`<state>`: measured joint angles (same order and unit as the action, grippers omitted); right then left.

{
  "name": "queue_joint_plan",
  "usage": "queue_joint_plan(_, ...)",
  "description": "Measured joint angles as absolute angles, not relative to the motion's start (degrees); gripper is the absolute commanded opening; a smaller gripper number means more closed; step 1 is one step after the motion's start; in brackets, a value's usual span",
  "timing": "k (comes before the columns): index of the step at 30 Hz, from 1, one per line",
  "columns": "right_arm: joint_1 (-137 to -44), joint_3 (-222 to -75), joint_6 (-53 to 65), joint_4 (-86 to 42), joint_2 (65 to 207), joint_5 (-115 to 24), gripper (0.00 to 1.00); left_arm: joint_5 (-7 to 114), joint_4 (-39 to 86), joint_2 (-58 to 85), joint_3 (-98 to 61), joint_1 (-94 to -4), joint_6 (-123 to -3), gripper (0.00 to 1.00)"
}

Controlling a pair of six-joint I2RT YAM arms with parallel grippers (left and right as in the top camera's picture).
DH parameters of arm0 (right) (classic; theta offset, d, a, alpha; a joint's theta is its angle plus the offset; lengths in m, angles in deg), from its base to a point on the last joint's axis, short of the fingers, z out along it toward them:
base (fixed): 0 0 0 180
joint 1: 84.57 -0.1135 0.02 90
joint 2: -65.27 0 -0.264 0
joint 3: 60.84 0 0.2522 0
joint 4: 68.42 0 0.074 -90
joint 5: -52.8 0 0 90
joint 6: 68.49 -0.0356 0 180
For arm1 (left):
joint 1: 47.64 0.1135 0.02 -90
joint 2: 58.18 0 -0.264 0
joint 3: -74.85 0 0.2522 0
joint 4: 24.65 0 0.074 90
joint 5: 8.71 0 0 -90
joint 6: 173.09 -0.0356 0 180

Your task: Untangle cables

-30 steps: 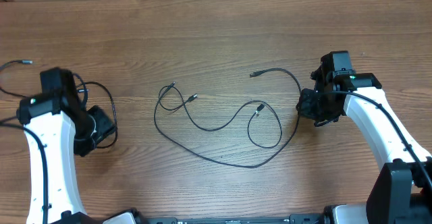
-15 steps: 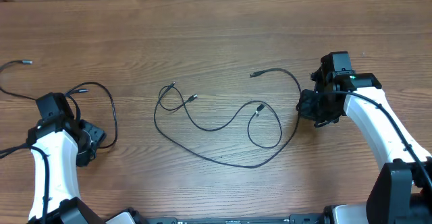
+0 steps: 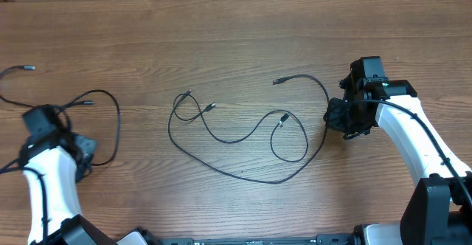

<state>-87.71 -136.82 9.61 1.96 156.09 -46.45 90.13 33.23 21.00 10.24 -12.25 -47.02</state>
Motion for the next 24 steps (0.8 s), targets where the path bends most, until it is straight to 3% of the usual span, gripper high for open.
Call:
queue_joint_plan(6, -87.71, -136.82, 9.58, 1.98, 156.09, -46.43, 0.06, 90.59, 33.25, 21.02, -0.56, -4.55, -47.02, 0.04)
queue_joint_plan(12, -87.71, -136.82, 9.58, 2.04, 156.09, -46.45, 0.06, 90.54, 33.03, 21.02, -8.45, -2.76, -47.02, 0.05)
queue_joint_plan(13, -87.71, -136.82, 9.56, 2.04, 156.09, -46.43, 0.06, 90.28, 32.72, 21.00, -9.00, -2.76, -47.02, 0.17)
queue_joint_plan(15, -87.71, -136.82, 9.58, 2.20, 156.09, -46.43, 0.06, 89.23, 32.53, 21.00, -9.39, -2.76, -47.11, 0.56)
queue_joint_plan(17, -87.71, -136.82, 9.56, 2.29, 156.09, -46.43, 0.06, 87.44, 32.61, 21.00, -9.41, -2.76, -47.02, 0.84)
queue_joint_plan(18, -87.71, -136.82, 9.61, 2.33, 156.09, -46.43, 0.06, 86.46, 32.72, 21.02, -9.41, -2.76, -47.02, 0.91)
queue_joint_plan(20, -87.71, -136.82, 9.58, 2.37, 156.09, -46.43, 0.06, 84.58, 33.31, 21.02, -9.41, -2.96, -47.13, 0.96)
queue_joint_plan(24, -87.71, -136.82, 9.56, 2.42, 156.09, -46.41, 0.06, 82.15, 35.52, 21.02, -9.41, -3.81, -47.26, 0.97)
